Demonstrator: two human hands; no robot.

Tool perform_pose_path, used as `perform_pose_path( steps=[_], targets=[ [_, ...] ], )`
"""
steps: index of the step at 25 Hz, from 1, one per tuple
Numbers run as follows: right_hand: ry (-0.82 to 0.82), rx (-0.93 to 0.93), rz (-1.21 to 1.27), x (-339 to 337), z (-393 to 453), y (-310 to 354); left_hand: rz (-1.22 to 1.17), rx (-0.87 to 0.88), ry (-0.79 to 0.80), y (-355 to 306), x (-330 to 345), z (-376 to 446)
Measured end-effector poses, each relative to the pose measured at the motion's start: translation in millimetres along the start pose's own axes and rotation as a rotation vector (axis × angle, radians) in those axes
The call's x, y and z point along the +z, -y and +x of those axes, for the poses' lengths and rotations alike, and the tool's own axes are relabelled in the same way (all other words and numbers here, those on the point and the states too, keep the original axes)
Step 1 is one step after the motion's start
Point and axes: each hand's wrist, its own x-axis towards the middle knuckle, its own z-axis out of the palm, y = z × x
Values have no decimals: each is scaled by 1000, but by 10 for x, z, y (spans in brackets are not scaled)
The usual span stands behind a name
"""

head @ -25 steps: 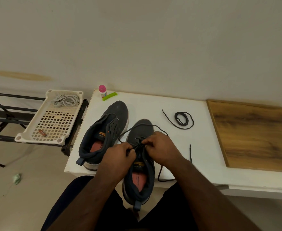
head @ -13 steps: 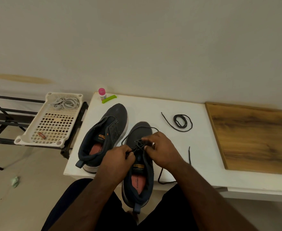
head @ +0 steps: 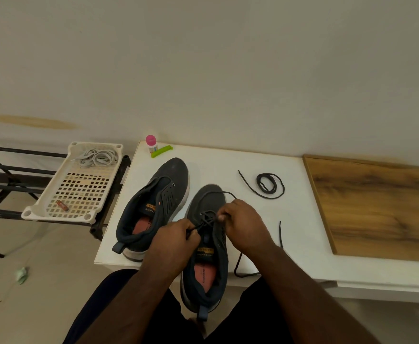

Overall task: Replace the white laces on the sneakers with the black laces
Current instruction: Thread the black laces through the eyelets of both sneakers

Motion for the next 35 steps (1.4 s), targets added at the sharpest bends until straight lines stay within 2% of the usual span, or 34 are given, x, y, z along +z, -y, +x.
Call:
perform_pose_path(
  steps=[2, 3, 5, 7, 9, 11, 12, 15, 17, 22, 24, 27, 28, 30, 32, 35],
  targets=[
    [-176, 229, 120, -34, 8, -94, -1, -4, -9, 11, 7, 3],
    [-182, 228, 187, -51, -16, -113, -4, -4, -9, 7, 6, -2],
    [-36, 22, 221, -55, -59, -48, -11, 8, -5, 7, 13, 0],
    [80, -160, 77, -42, -52, 27, -7, 14, 2, 6, 20, 4],
    [50, -110, -115, -51, -16, -38, 2, 4, 3, 10, 10, 6],
    [-68, 35, -128, -125, 4, -158, -9, -13, -9, 36, 5, 14],
    [-90, 40, -77, -148, 17, -194, -13, -14, -14, 40, 7, 12],
    [81, -159, -7, -94, 51, -58, 5, 2, -4, 11, 25, 12],
    [170, -196, -109, -28, 76, 31, 9, 5, 0, 0, 38, 9],
    [21, -263, -284, -41, -26, -26, 1, -2, 2, 17, 28, 21],
    [-27, -158, -305, -91, -56, -152, 6, -7, -1, 12, 26, 18],
    [-150, 137, -185, -144, -18, -368, 3, -18, 6, 21, 34, 21],
    [-144, 114, -137, -122, -8, -382, -1, -18, 12, 21, 37, 22],
    [-21, -123, -93, -80, 0, -244, -2, -14, 18, 11, 39, 22],
    [94, -290, -155, -39, -15, -55, 1, -9, 19, 0, 37, 19],
    [26, -281, -336, -34, 6, -37, 0, -7, 16, -5, 29, 15]
  ],
)
